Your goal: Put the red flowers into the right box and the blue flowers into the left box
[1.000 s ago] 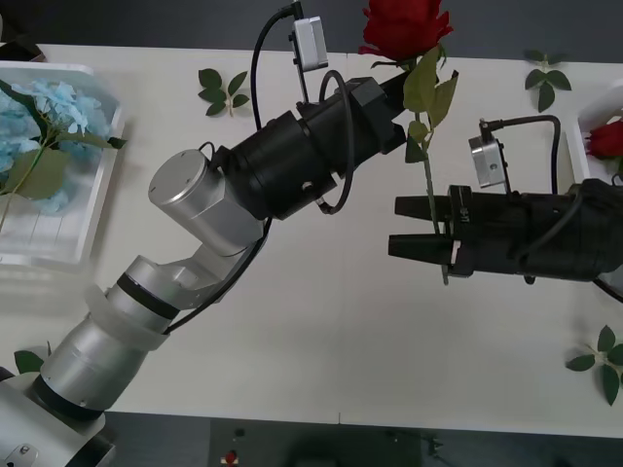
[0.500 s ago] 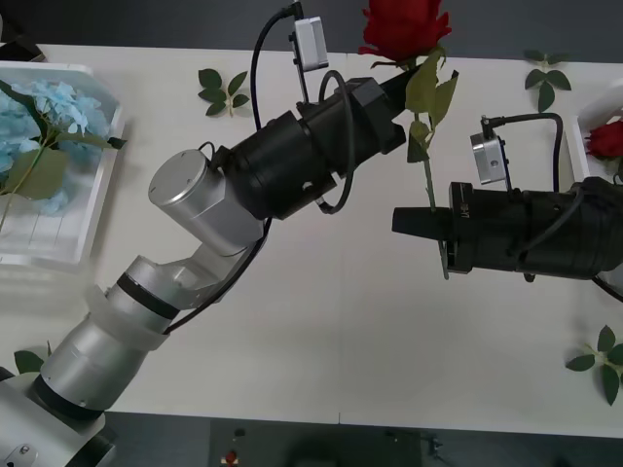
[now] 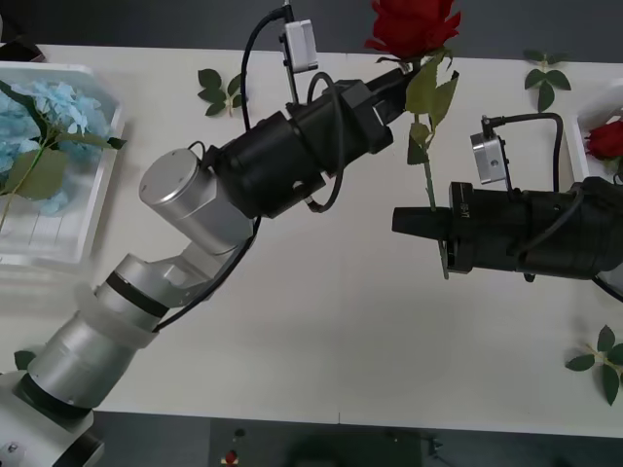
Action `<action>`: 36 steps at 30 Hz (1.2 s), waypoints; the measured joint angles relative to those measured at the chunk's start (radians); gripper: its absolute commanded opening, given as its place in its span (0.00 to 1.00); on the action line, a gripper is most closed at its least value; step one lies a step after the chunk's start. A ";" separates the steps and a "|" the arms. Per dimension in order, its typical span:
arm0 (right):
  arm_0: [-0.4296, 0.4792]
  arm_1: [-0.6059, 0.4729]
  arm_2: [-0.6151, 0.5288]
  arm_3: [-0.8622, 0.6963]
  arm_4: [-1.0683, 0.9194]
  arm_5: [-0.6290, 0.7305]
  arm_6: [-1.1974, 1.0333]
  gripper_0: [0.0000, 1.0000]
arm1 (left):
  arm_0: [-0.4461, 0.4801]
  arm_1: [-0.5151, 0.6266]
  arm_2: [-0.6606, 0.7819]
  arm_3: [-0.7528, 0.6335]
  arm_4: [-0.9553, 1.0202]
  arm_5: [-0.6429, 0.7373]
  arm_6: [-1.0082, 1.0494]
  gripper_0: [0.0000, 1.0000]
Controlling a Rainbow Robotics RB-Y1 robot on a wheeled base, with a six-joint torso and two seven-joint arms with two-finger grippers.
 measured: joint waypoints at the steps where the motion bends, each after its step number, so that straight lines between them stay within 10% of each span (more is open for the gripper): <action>1: 0.000 0.000 0.000 0.000 -0.006 0.000 0.000 0.00 | 0.000 0.018 0.000 0.000 0.000 0.000 0.000 0.87; 8: 0.000 -0.036 0.000 0.000 -0.074 -0.041 0.000 0.00 | 0.046 0.207 0.058 0.000 -0.090 0.173 0.024 0.87; 20: -0.003 -0.417 0.000 0.073 -0.143 -0.105 -0.305 0.00 | 0.127 0.420 0.489 0.071 -0.290 0.772 0.341 0.87; 29: -0.004 -0.545 0.000 0.359 -0.111 -0.083 -0.504 0.00 | 0.177 0.740 0.343 0.070 -0.069 0.783 0.341 0.87; 36: -0.004 -0.549 0.000 0.517 0.051 -0.117 -0.557 0.00 | 0.315 0.887 0.307 -0.195 0.012 0.533 0.340 0.87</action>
